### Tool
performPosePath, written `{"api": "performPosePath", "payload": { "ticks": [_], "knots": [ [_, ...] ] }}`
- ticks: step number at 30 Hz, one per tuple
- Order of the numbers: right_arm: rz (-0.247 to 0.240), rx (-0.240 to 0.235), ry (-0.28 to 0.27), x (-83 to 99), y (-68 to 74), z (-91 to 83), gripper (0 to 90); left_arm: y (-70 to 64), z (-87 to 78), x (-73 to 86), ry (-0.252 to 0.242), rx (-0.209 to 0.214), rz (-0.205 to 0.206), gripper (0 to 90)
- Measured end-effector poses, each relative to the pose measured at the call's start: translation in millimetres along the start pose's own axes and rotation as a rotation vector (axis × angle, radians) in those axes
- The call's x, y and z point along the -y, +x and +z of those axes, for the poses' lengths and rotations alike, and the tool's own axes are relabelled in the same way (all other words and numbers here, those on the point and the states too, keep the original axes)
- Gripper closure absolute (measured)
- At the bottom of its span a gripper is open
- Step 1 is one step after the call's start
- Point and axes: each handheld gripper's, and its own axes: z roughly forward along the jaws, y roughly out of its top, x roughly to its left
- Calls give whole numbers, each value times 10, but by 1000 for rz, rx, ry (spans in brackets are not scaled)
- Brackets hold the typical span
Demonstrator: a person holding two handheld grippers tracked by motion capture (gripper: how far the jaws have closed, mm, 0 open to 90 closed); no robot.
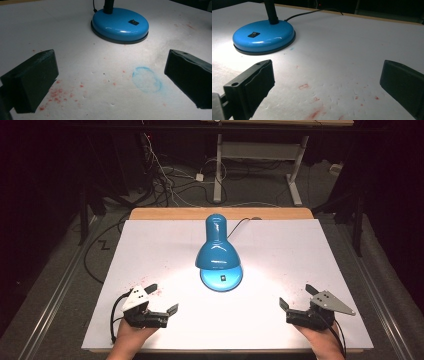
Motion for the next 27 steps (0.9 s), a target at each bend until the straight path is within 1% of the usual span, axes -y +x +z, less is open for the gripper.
{"api": "performPosePath", "payload": {
  "ticks": [1,4,7,9,12,15,19,20,21,22,23,24,25,26,27],
  "knots": [
    [2,0,0,4,-4,-9,2,4,6,1,-2,0,-7,0],
    [-4,1,1,10,-12,-28,2,21,12,-3,-4,-2,-7,0],
    [10,0,-5,6,-18,-40,2,41,8,-3,-3,-7,-10,0],
    [16,-1,-3,2,-19,-40,2,69,2,-4,-10,-10,-27,0],
    [5,1,-6,-7,-16,-43,8,69,1,-3,-12,-7,-26,0],
    [-9,-5,-5,-7,-11,-39,32,50,9,0,2,-6,-6,0],
    [-15,-12,2,-9,4,-30,76,38,9,0,2,-2,2,0],
    [-22,-15,3,-10,1,-23,90,42,9,-2,10,11,2,0],
    [-15,-18,7,-9,4,-19,109,42,9,-2,10,11,2,0],
    [-20,-18,7,-9,-2,-13,131,44,6,-5,7,22,3,0],
    [-20,-18,7,-9,-2,-13,131,39,2,-6,1,23,3,0],
    [-18,-19,9,-8,0,-10,164,38,1,-9,-5,24,3,0],
    [-13,-20,11,-8,4,-8,170,40,0,-11,-11,29,1,0],
    [-13,-20,11,-8,4,-8,170,43,3,-12,-12,29,-1,0],
    [-10,-27,16,-5,10,-6,193,46,10,-13,-8,27,1,0]
  ]
}}
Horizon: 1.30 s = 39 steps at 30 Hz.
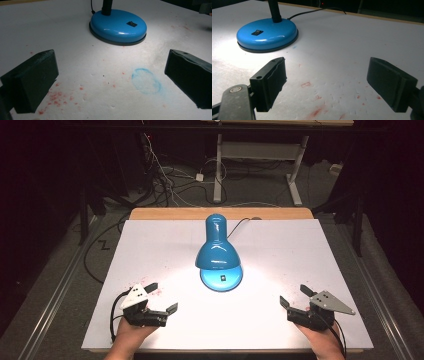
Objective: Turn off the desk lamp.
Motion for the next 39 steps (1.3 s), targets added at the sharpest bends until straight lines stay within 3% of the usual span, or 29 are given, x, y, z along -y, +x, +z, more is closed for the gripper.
{"api": "performPosePath", "payload": {
  "ticks": [7,12,17,26,29,39],
  "knots": [
    [-7,-13,6,16,8,18,320,5,36,13,16,8,7,0],
    [-26,-4,22,35,2,14,505,-7,57,16,29,17,20,0],
    [-5,-9,24,47,-32,3,647,13,70,21,32,14,27,0],
    [-12,-19,46,54,-26,17,792,9,73,28,28,19,22,0],
    [-10,-17,55,53,-32,20,884,13,78,30,34,19,19,0],
    [-42,-36,64,28,-15,13,900,21,90,33,39,23,19,0]
  ]
}}
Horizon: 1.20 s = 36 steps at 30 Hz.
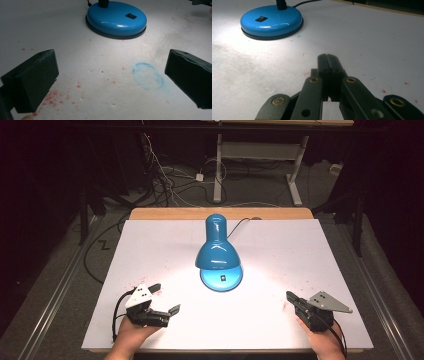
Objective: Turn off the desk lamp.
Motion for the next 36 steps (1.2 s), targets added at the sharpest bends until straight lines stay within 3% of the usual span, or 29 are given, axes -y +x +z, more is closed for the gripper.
{"api": "performPosePath", "payload": {
  "ticks": [17,36],
  "knots": [
    [-17,-78,-14,-68,155,76,900,23,-47,-25,-2,34,-31,0],
    [-50,-151,-36,-139,382,179,900,-6,-15,-14,23,13,7,0]
  ]
}}
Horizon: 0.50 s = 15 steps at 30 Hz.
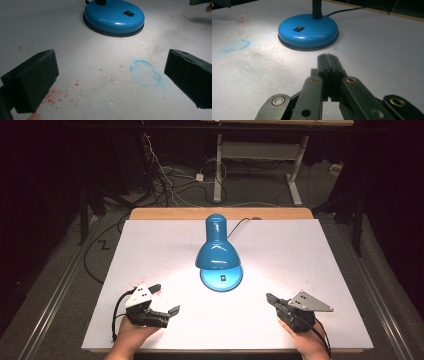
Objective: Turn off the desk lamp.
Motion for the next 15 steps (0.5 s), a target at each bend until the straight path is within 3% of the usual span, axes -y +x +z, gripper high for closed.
{"api": "performPosePath", "payload": {
  "ticks": [15],
  "knots": [
    [-20,-38,1,-54,135,105,900,-6,15,7,7,11,-2,0]
  ]
}}
